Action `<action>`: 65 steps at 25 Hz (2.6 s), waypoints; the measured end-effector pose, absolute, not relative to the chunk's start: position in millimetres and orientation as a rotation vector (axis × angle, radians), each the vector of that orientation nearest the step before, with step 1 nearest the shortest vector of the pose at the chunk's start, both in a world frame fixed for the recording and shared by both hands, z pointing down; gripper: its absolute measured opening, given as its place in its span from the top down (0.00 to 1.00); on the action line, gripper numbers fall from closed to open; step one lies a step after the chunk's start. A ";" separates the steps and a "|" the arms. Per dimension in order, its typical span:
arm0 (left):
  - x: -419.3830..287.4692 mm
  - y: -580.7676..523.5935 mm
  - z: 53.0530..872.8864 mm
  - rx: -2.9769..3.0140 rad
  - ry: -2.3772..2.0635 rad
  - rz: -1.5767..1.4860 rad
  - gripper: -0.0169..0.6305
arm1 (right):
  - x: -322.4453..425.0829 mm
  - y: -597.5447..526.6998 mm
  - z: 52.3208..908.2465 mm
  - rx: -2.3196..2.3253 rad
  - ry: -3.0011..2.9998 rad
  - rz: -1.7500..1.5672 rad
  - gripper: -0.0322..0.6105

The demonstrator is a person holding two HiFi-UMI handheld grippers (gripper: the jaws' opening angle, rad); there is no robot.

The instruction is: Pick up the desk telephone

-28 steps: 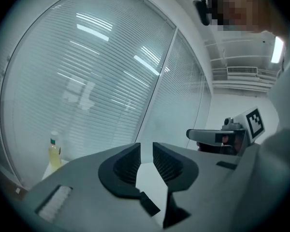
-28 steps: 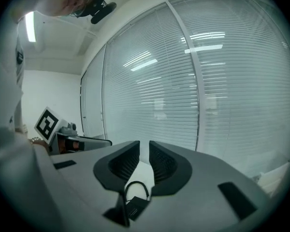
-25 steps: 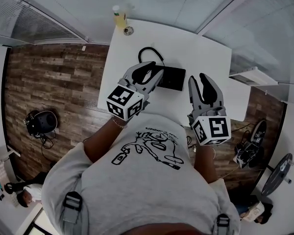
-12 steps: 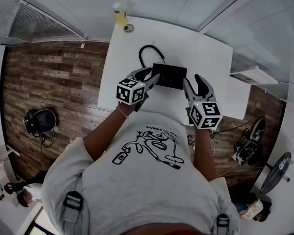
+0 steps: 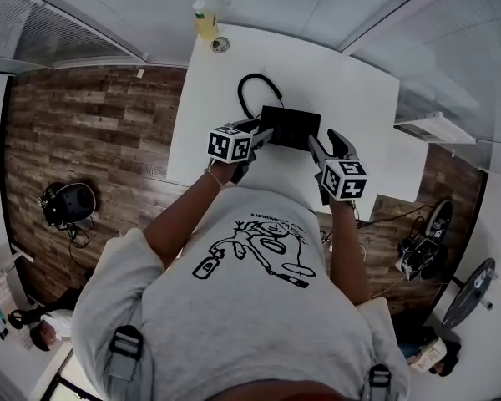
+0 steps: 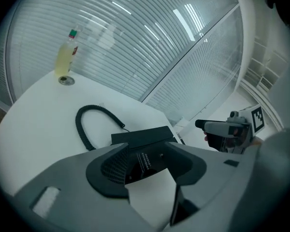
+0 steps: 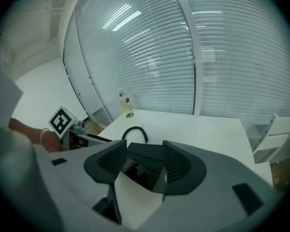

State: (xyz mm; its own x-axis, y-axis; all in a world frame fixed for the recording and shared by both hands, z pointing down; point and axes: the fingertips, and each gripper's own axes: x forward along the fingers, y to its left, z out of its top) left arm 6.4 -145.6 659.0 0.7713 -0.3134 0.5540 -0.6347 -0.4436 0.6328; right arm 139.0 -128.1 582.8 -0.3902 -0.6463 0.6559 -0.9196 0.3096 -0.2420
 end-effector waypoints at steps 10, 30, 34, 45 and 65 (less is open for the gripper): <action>11.0 -136.7 718.1 1.947 -0.639 0.511 0.58 | 146.1 -123.4 643.3 1.310 -2.056 0.982 0.60; 21.4 -134.2 739.9 1.870 -0.568 0.450 0.55 | 142.1 -116.4 696.6 1.196 -2.023 1.192 0.57; 21.9 -135.3 742.1 1.877 -0.588 0.468 0.55 | 139.2 -117.4 697.4 1.188 -2.025 1.194 0.58; 20.5 -134.5 736.0 1.866 -0.601 0.499 0.55 | 139.0 -118.2 690.4 1.205 -2.024 1.196 0.59; 10.3 -140.7 644.8 1.946 -0.683 0.466 0.55 | 132.4 -120.0 599.2 1.254 -2.147 1.124 0.60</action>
State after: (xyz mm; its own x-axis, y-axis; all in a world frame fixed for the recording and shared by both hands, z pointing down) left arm 10.3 -140.7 644.8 0.7677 -0.2625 0.5845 -0.6400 -0.3585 0.6796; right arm 132.4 -120.0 599.2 -0.5115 -0.5277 0.6782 -0.8580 0.2701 -0.4370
